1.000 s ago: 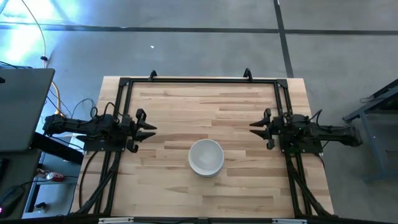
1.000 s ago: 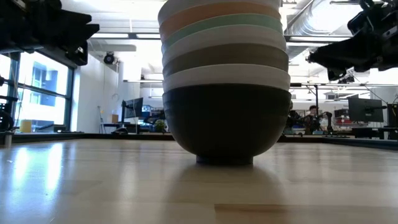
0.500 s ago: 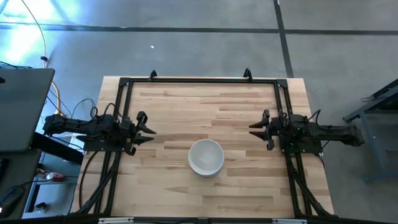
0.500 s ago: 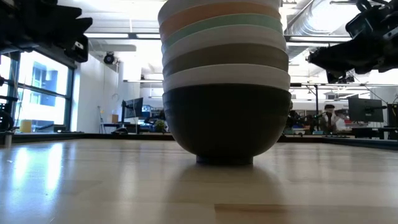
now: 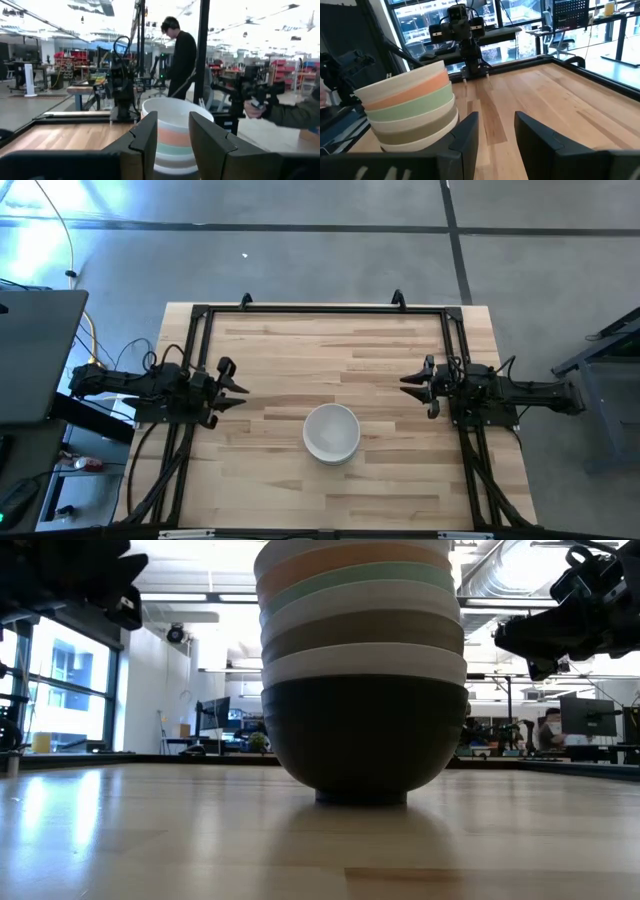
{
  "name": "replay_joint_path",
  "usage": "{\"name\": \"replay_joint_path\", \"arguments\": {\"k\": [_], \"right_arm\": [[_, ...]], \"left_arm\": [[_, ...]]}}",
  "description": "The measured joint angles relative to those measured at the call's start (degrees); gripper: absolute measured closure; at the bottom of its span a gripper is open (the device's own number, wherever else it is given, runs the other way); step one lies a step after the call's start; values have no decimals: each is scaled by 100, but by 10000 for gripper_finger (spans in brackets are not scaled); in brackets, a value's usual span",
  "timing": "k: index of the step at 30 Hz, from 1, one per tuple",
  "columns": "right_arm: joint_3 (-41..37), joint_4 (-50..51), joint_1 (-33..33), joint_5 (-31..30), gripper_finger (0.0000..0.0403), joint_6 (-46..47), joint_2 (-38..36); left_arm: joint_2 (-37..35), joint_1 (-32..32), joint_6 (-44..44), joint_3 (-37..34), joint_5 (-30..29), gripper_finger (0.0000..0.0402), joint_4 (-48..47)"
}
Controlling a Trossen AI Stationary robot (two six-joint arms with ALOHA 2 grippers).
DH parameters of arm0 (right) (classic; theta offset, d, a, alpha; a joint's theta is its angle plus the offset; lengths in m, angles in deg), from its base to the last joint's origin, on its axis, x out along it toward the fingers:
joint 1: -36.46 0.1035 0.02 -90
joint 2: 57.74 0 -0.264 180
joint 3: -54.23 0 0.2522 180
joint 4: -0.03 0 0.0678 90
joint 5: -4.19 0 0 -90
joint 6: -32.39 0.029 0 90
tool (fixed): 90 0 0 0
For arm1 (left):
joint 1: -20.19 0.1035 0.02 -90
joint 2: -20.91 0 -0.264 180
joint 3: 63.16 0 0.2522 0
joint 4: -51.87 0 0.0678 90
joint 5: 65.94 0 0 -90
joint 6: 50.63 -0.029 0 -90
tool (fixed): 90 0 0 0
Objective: Nest bowls inside each other
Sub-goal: Return to Home Position
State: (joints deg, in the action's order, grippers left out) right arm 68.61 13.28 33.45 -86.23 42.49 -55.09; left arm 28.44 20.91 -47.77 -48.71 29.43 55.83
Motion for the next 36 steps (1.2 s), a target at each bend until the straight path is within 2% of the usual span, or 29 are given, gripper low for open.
{"name": "replay_joint_path", "arguments": {"k": [11, 28, 36], "right_arm": [[0, 2, 0, 2, 284, 38, 0], [0, 11, 0, 102, 284, 168, 0], [0, 13, 0, 103, 284, 147, 0]], "left_arm": [[0, 1, 100, 0, -853, 302, 50], [0, -1, -5, 0, -892, 305, 35], [2, -1, -5, 0, -608, 305, -40]]}}
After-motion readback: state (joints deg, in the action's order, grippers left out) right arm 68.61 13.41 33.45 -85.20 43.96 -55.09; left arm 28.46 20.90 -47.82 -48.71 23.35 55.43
